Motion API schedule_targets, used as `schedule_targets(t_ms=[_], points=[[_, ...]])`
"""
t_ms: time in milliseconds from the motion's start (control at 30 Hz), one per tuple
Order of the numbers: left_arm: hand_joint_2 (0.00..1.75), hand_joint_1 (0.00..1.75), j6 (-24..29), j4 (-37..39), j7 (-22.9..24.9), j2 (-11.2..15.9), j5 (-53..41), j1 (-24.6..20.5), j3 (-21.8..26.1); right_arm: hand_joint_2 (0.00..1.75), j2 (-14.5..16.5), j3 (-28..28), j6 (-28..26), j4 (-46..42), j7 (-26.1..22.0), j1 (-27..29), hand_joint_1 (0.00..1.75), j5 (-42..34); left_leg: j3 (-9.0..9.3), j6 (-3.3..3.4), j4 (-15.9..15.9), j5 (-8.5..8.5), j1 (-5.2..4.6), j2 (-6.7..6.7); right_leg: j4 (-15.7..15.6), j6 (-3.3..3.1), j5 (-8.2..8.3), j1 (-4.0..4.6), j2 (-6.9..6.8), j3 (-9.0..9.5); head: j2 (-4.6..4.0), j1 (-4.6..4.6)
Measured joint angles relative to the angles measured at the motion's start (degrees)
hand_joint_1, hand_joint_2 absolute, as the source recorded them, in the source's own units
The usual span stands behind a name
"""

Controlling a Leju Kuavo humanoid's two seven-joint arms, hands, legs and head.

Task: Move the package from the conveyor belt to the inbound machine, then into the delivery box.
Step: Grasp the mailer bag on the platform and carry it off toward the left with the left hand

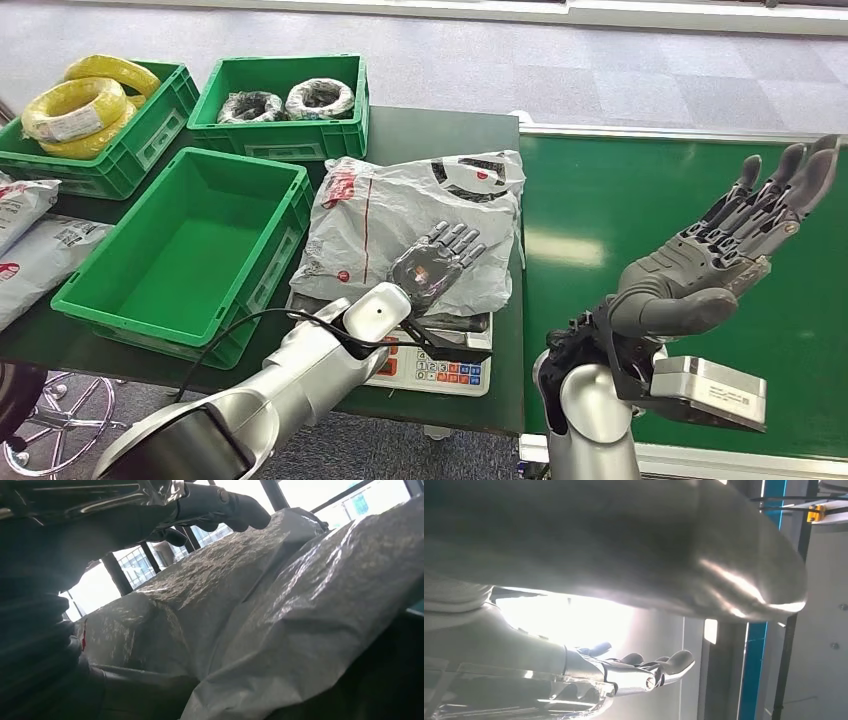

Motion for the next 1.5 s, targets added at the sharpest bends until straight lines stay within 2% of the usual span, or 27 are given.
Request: schedule_targets(t_ms=[33, 100, 633, 833, 1067, 1167, 1267, 1400, 1500], points=[[1.75, 1.64, -0.6, 0.2, -0.2, 0.1, 0.2, 0.0, -0.1, 0.0, 0.0, 0.0, 0.0, 0.0, 0.0, 0.0, 0.0, 0.0, 0.1, 0.0, 0.0, 0.0, 0.0, 0.0, 0.0, -0.01, -0.01, 0.0, 0.0, 0.1, 0.0, 0.01], [1.75, 1.69, -1.7, 0.5, -0.9, 0.2, 0.6, 0.0, -0.2, 0.0, 0.0, 0.1, 0.1, 0.0, 0.0, 0.1, 0.0, -0.1, 0.28, -0.01, 0.0, -0.01, 0.0, 0.0, 0.0, 0.0, -0.02, 0.0, 0.0, 0.29, 0.0, 0.0], [1.75, 1.68, -2.7, 1.5, -2.7, 1.0, 2.9, 0.6, 0.1, 0.0, -0.4, 0.5, 0.0, 0.2, 0.0, 0.1, 0.0, -0.7, 0.76, -0.02, 0.0, -0.07, 0.0, -0.02, 0.0, 0.05, -0.14, 0.0, 0.0, 0.72, 0.0, -0.01], [1.75, 1.71, 1.0, 1.6, -3.9, 1.0, 5.5, 1.6, 1.4, 0.0, -0.5, 0.4, 0.1, 0.6, 0.0, 0.1, 0.0, 0.0, 0.68, -0.02, 0.0, -0.11, 0.0, -0.02, 0.0, 0.04, -0.17, 0.0, 0.0, 0.58, 0.0, 0.0], [1.75, 1.7, 5.2, 1.4, -7.1, 0.7, 11.5, 2.1, 5.9, 0.0, -0.6, 0.4, 0.2, 1.0, 0.0, 0.4, 0.0, 0.2, 0.43, -0.01, 0.0, -0.09, 0.0, -0.01, 0.0, 0.05, -0.15, 0.0, 0.01, 0.29, 0.0, -0.01], [1.75, 1.68, 8.0, 0.1, -12.6, 0.7, 20.3, 2.3, 9.4, 0.0, -0.6, 0.4, 0.1, 1.1, 0.0, 0.5, 0.0, 0.2, 0.23, -0.01, 0.0, -0.06, 0.0, -0.01, 0.0, 0.04, -0.13, 0.0, 0.01, 0.1, 0.0, -0.01], [1.75, 1.66, 6.1, -6.1, -21.2, 1.0, 36.9, 2.6, 16.5, 0.0, -0.7, 0.4, 0.0, 1.3, 0.0, 0.9, 0.0, 0.2, -0.04, -0.01, 0.1, -0.01, 0.0, 0.01, 0.1, 0.04, -0.07, 0.0, 0.02, -0.17, 0.0, 0.0], [1.75, 1.64, -0.3, -23.5, -23.9, 2.5, 55.4, 4.5, 25.4, 0.0, -0.7, 0.2, -0.1, 1.3, 0.0, 1.4, 0.0, 1.0, -0.19, -0.01, 0.1, 0.0, 0.0, 0.14, 0.1, 0.02, -0.05, 0.0, 0.11, -0.38, 0.0, -0.02], [1.75, 1.64, -2.3, -37.0, -24.7, 3.3, 67.1, 7.3, 30.8, 0.0, -0.7, -0.2, -0.1, 1.2, 0.0, 2.0, 0.0, 2.1, -0.33, -0.01, 0.0, -0.01, 0.01, 0.2, 0.1, 0.01, -0.07, 0.01, 0.13, -0.56, 0.0, -0.02]])
